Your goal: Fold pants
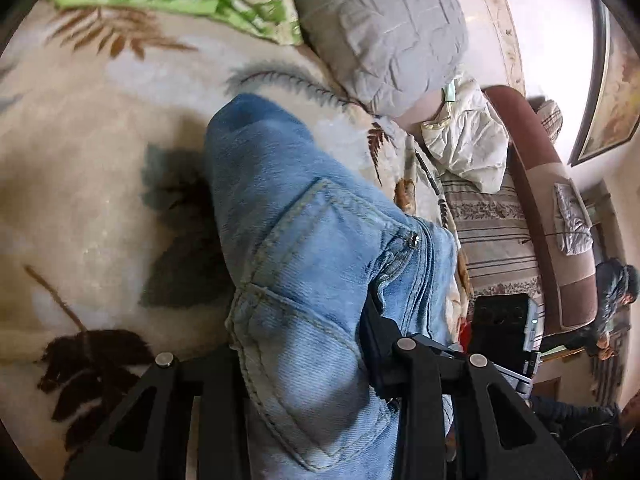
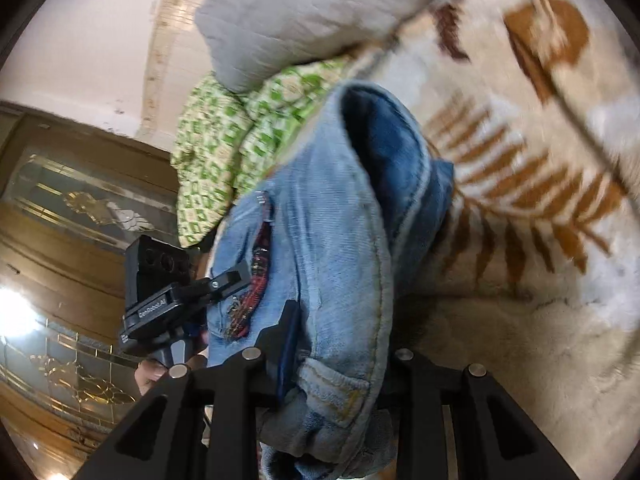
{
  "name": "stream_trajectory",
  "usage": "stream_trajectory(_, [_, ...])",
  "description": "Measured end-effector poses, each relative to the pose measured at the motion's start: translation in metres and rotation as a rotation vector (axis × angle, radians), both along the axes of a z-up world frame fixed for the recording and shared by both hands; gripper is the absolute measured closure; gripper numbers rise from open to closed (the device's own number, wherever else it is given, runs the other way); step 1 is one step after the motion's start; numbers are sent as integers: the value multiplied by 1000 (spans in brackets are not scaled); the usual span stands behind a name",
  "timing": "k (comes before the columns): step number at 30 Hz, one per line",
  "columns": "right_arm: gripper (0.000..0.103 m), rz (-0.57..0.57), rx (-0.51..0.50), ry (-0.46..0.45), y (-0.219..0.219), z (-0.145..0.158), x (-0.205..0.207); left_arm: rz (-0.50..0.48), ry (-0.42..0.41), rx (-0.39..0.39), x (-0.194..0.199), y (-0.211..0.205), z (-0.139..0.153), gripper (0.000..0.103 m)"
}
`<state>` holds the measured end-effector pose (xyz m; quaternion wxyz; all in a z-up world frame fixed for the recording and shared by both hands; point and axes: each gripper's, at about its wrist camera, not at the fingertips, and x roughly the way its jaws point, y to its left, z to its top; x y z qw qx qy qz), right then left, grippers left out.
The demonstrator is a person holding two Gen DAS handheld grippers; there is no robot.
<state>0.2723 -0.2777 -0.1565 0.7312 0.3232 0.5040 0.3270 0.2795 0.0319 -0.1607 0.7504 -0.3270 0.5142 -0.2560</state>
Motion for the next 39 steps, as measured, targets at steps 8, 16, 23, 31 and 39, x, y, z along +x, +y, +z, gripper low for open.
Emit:
stream_trajectory(8, [73, 17, 40, 41, -16, -22, 1, 3, 18, -20, -1, -1, -12, 61])
stream_trajectory(16, [7, -50, 77, 25, -32, 7, -5, 67, -72, -41, -17, 20, 12, 0])
stream_trajectory(23, [0, -176, -85, -213, -59, 78, -30, 237, -214, 123, -64, 46, 63, 0])
stream_trajectory(31, [0, -324, -616, -476, -14, 101, -63, 397, -359, 456, -93, 10, 84, 0])
stream_trajectory(39, [0, -356, -766, -498, -10, 103, -76, 446, -466, 817, -116, -18, 93, 0])
